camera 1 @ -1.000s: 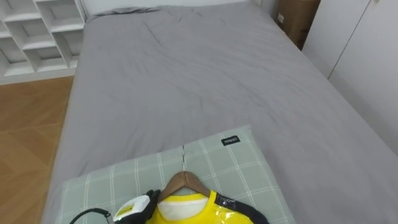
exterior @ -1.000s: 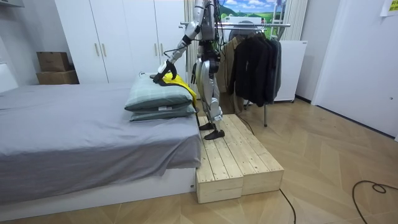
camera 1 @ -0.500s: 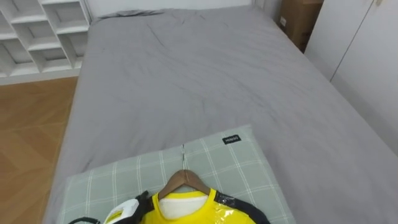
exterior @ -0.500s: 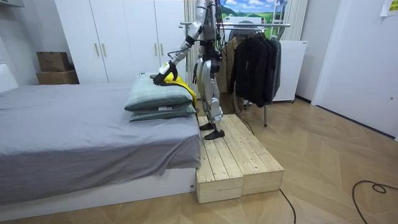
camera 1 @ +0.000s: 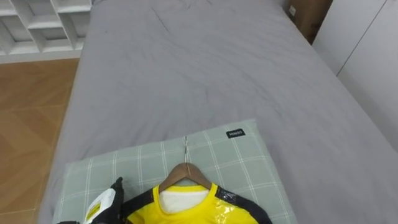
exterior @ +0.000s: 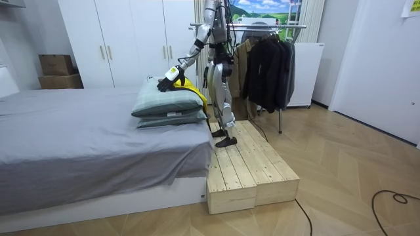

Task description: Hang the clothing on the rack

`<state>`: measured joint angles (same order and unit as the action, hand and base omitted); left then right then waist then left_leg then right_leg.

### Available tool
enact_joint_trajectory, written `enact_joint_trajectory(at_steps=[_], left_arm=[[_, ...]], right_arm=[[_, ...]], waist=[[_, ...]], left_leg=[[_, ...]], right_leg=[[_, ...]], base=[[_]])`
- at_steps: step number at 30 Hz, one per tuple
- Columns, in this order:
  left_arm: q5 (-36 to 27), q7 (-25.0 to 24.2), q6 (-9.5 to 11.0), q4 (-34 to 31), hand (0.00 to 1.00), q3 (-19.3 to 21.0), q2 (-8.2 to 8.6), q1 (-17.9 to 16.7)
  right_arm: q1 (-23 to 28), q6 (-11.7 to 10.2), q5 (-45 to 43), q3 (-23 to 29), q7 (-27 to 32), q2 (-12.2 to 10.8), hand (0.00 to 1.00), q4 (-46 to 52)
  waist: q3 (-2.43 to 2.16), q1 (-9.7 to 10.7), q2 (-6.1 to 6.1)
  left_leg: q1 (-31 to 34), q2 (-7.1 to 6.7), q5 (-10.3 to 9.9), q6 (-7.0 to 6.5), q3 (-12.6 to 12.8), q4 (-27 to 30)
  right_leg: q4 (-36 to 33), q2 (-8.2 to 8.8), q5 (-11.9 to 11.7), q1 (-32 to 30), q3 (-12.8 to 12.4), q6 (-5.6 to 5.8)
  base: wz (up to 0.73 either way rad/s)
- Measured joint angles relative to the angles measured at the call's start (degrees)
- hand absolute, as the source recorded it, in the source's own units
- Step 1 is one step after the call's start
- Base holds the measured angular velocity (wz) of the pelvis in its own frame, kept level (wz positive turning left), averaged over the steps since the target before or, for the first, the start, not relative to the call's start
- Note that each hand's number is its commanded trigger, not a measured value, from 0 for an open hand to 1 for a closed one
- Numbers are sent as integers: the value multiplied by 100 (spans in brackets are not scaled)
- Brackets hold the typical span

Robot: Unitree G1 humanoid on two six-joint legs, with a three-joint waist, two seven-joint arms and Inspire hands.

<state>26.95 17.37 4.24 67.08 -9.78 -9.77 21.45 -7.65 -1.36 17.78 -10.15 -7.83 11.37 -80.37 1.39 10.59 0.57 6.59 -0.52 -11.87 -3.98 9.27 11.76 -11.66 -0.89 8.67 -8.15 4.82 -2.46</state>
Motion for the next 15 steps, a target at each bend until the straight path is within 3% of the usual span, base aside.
enact_joint_trajectory(at_steps=[3, 8, 15], left_arm=[[-55, 0, 5, 21, 0, 16, -1, 88], [-57, 0, 10, 22, 0, 52, -50, 299], [-53, -2, 82, -19, 0, 60, -75, 350]], right_arm=[[-51, -13, 2, -28, 91, -63, 0, 0], [-184, -53, -37, -283, 172, -154, 0, 1], [-307, -56, -156, -327, 170, -194, 0, 3]], waist=[[10, -2, -14], [83, -5, -129], [94, -1, -155]], left_leg=[[99, 1, 13, 1, 1, 7], [330, 1, 65, 10, -20, 38], [488, 3, 65, 10, -51, 124]], right_leg=[[-19, 3, -4, -105, 5, -7], [-108, 12, -12, -347, 32, -20], [-131, 20, -17, -464, 46, -28]], base=[[0], [2], [2]])
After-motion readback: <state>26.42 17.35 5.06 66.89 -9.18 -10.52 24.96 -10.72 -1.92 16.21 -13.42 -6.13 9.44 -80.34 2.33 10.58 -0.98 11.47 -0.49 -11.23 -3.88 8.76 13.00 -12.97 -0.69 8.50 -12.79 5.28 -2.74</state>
